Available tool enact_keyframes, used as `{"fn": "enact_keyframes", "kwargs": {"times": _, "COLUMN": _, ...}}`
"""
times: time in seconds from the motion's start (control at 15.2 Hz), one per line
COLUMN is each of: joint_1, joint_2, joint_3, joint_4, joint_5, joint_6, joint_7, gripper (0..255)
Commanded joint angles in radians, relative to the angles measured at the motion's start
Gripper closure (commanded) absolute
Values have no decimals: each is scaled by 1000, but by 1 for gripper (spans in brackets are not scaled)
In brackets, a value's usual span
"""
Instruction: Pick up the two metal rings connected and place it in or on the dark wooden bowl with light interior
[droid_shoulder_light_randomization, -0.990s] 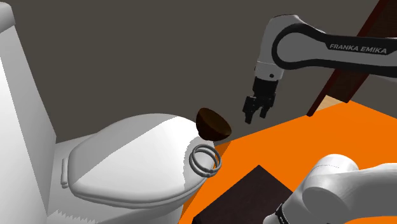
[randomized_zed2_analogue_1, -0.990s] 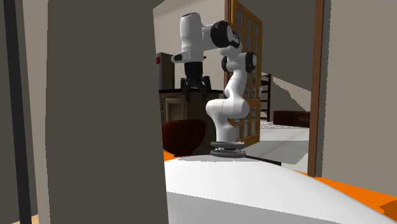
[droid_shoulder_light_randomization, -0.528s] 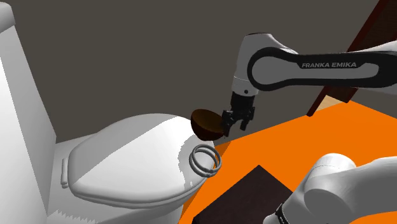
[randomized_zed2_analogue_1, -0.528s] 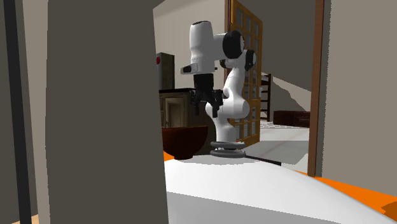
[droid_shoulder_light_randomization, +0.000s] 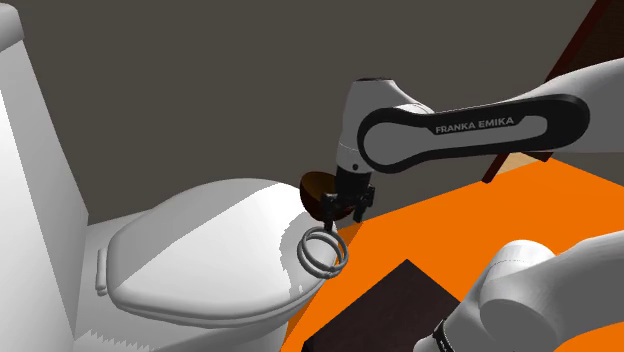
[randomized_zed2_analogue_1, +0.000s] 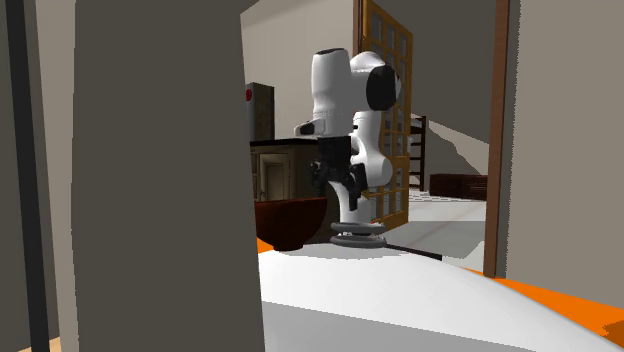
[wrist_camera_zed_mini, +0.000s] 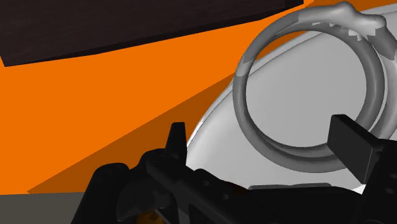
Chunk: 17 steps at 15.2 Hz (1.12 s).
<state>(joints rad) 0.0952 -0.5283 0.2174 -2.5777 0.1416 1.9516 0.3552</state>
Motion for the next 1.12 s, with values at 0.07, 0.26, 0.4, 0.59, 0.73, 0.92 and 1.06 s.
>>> {"fn": "enact_keyframes", "kwargs": {"times": 0.07, "joint_1": 1, "joint_2": 16, "joint_3": 6, "joint_4": -32, "joint_5": 4, "joint_6": 49, "joint_7": 1, "gripper": 0}}
{"fn": "enact_keyframes", "kwargs": {"times": 0.26, "joint_1": 2, "joint_2": 29, "joint_3": 10, "joint_4": -59, "joint_5": 7, "joint_6": 88, "joint_7": 0, "gripper": 0}}
{"fn": "enact_keyframes", "kwargs": {"times": 0.4, "joint_1": 2, "joint_2": 29, "joint_3": 10, "joint_4": -59, "joint_5": 7, "joint_6": 88, "joint_7": 0, "gripper": 0}}
{"fn": "enact_keyframes", "kwargs": {"times": 0.59, "joint_1": 2, "joint_2": 29, "joint_3": 10, "joint_4": -59, "joint_5": 7, "joint_6": 88, "joint_7": 0, "gripper": 0}}
{"fn": "enact_keyframes", "kwargs": {"times": 0.73, "joint_1": 2, "joint_2": 29, "joint_3": 10, "joint_4": -58, "joint_5": 7, "joint_6": 88, "joint_7": 0, "gripper": 0}}
{"fn": "enact_keyframes", "kwargs": {"times": 0.92, "joint_1": 2, "joint_2": 29, "joint_3": 10, "joint_4": -58, "joint_5": 7, "joint_6": 88, "joint_7": 0, "gripper": 255}}
{"fn": "enact_keyframes", "kwargs": {"times": 1.06, "joint_1": 2, "joint_2": 29, "joint_3": 10, "joint_4": -59, "joint_5": 7, "joint_6": 88, "joint_7": 0, "gripper": 255}}
